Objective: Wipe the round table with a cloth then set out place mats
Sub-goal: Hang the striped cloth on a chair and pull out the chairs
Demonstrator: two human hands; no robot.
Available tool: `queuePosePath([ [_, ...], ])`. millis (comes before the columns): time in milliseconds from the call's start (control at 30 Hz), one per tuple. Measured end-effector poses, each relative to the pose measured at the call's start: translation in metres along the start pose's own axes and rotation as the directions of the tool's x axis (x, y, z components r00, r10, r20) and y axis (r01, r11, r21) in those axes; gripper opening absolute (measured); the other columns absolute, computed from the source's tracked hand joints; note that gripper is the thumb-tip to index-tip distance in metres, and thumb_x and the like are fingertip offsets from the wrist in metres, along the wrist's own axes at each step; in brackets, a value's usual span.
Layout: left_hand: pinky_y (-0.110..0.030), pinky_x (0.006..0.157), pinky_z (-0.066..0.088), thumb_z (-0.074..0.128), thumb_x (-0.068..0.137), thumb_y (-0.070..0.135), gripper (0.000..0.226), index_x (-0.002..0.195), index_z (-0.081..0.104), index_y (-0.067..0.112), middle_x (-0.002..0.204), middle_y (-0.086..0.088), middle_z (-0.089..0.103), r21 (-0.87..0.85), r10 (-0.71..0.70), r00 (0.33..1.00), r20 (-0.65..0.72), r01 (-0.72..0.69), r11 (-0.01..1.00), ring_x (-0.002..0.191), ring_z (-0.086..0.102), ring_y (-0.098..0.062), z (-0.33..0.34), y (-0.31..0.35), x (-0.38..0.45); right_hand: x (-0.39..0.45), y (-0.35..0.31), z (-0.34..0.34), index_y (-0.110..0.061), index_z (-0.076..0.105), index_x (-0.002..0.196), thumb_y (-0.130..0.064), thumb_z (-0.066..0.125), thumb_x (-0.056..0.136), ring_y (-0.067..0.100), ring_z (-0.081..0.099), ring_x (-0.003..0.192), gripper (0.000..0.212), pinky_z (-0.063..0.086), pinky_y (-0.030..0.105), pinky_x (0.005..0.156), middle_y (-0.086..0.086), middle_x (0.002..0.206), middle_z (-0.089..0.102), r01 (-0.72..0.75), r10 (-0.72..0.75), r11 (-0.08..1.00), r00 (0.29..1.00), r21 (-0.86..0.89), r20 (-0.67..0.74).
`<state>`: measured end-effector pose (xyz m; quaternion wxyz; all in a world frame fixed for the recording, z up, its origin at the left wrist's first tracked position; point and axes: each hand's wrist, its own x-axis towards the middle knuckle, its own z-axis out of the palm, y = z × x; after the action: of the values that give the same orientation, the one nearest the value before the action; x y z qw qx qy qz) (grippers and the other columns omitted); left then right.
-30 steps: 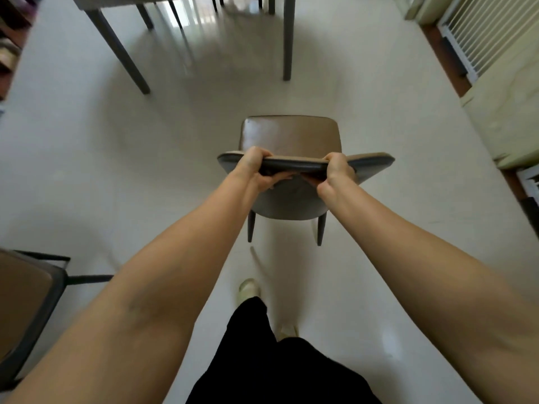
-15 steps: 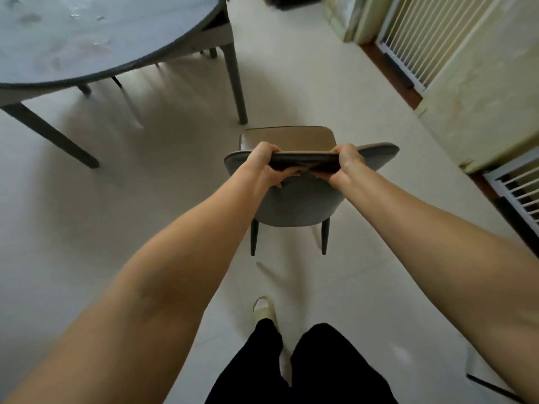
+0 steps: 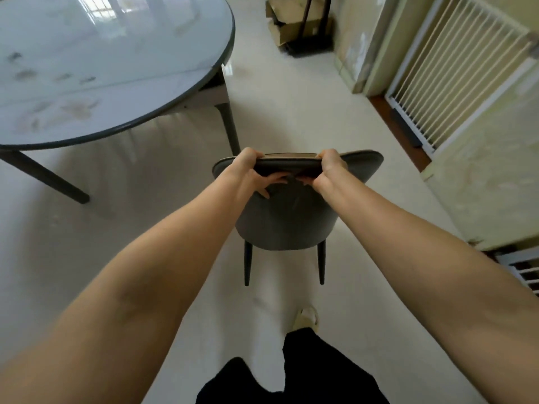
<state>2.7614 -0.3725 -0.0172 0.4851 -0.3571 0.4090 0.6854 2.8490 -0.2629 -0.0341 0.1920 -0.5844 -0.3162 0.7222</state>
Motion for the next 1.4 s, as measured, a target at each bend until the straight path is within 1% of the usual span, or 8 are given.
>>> queuePosePath([
  [133, -0.053, 0.067, 0.055, 0.050, 0.089, -0.001, 0.059, 0.141, 0.025, 0.004, 0.153, -0.032, -0.012, -0.002, 0.088, 0.996, -0.006, -0.088, 0.996, 0.125, 0.038, -0.057, 0.055, 0.006, 0.025, 0.047, -0.049, 0.012, -0.001, 0.056, 0.117, -0.007, 0.050, 0.086, 0.035, 0.057, 0.079, 0.032, 0.056, 0.048, 0.056, 0.019, 0.105, 0.057, 0.003, -0.001, 0.999, 0.999, -0.047, 0.034],
  [333, -0.051, 0.066, 0.055, 0.045, 0.089, 0.001, 0.029, 0.116, 0.034, -0.003, 0.150, -0.037, -0.015, 0.038, 0.139, 0.990, -0.010, -0.139, 0.990, 0.132, 0.030, -0.056, 0.142, 0.024, 0.073, 0.121, -0.123, 0.036, -0.001, 0.055, 0.106, -0.003, 0.052, 0.082, 0.035, 0.058, 0.079, 0.024, 0.056, 0.051, 0.059, 0.020, 0.106, 0.057, 0.017, -0.012, 0.996, 0.998, -0.083, 0.064],
  [433, -0.054, 0.060, 0.054, 0.047, 0.088, 0.001, 0.022, 0.107, 0.036, -0.002, 0.149, -0.038, -0.012, 0.020, 0.150, 0.988, -0.017, -0.150, 0.988, 0.135, 0.024, -0.056, 0.181, 0.039, 0.101, 0.166, -0.152, 0.051, -0.001, 0.054, 0.106, -0.003, 0.051, 0.083, 0.037, 0.059, 0.089, 0.024, 0.057, 0.056, 0.074, 0.020, 0.106, 0.057, 0.001, 0.009, 0.993, 0.997, -0.122, 0.081],
  [633, -0.052, 0.088, 0.051, 0.043, 0.092, -0.002, 0.057, 0.143, 0.018, -0.001, 0.152, -0.032, -0.018, -0.156, 0.151, 0.988, -0.022, -0.153, 0.976, 0.129, 0.035, -0.056, 0.259, 0.094, 0.155, 0.240, -0.213, 0.104, -0.001, 0.051, 0.110, -0.002, 0.049, 0.084, 0.039, 0.059, 0.094, 0.026, 0.056, 0.058, 0.078, 0.021, 0.111, 0.056, 0.007, 0.014, 0.990, 0.989, -0.140, 0.147],
  [933, -0.056, 0.083, 0.050, 0.044, 0.092, -0.005, 0.057, 0.144, 0.023, 0.003, 0.153, -0.030, -0.011, -0.303, 0.198, 0.976, -0.094, -0.217, 0.928, 0.130, 0.029, -0.057, 0.374, 0.148, 0.214, 0.344, -0.316, 0.175, 0.000, 0.051, 0.106, 0.001, 0.047, 0.084, 0.041, 0.059, 0.097, 0.022, 0.054, 0.060, 0.079, 0.021, 0.100, 0.056, 0.021, 0.044, 0.965, 0.970, -0.262, 0.239],
  [1100, -0.054, 0.077, 0.051, 0.046, 0.091, -0.004, 0.065, 0.148, 0.016, 0.003, 0.154, -0.029, -0.016, -0.407, 0.198, 0.967, -0.163, -0.248, 0.879, 0.131, 0.029, -0.058, 0.430, 0.183, 0.245, 0.392, -0.370, 0.224, -0.004, 0.048, 0.083, -0.001, 0.046, 0.087, 0.040, 0.057, 0.091, 0.005, 0.053, 0.060, 0.074, 0.017, 0.087, 0.052, 0.054, 0.073, 0.936, 0.937, -0.347, 0.342],
  [1267, -0.059, 0.091, 0.048, 0.044, 0.090, -0.008, 0.040, 0.128, 0.038, 0.003, 0.154, -0.030, -0.005, -0.453, 0.279, 0.928, -0.245, -0.364, 0.813, 0.139, 0.013, -0.053, 0.505, 0.192, 0.288, 0.465, -0.431, 0.254, 0.000, 0.048, 0.107, 0.002, 0.046, 0.087, 0.038, 0.057, 0.080, 0.021, 0.048, 0.050, 0.047, 0.018, 0.086, 0.051, 0.042, 0.173, 0.897, 0.883, -0.439, 0.437],
  [1400, -0.058, 0.082, 0.051, 0.044, 0.089, -0.007, 0.023, 0.111, 0.040, 0.000, 0.148, -0.030, 0.015, -0.504, 0.313, 0.914, -0.257, -0.403, 0.764, 0.133, 0.029, -0.050, 0.552, 0.204, 0.318, 0.510, -0.472, 0.279, 0.001, 0.047, 0.110, 0.002, 0.047, 0.086, 0.042, 0.059, 0.095, 0.023, 0.055, 0.057, 0.067, 0.020, 0.092, 0.053, 0.052, 0.228, 0.867, 0.843, -0.496, 0.487],
])
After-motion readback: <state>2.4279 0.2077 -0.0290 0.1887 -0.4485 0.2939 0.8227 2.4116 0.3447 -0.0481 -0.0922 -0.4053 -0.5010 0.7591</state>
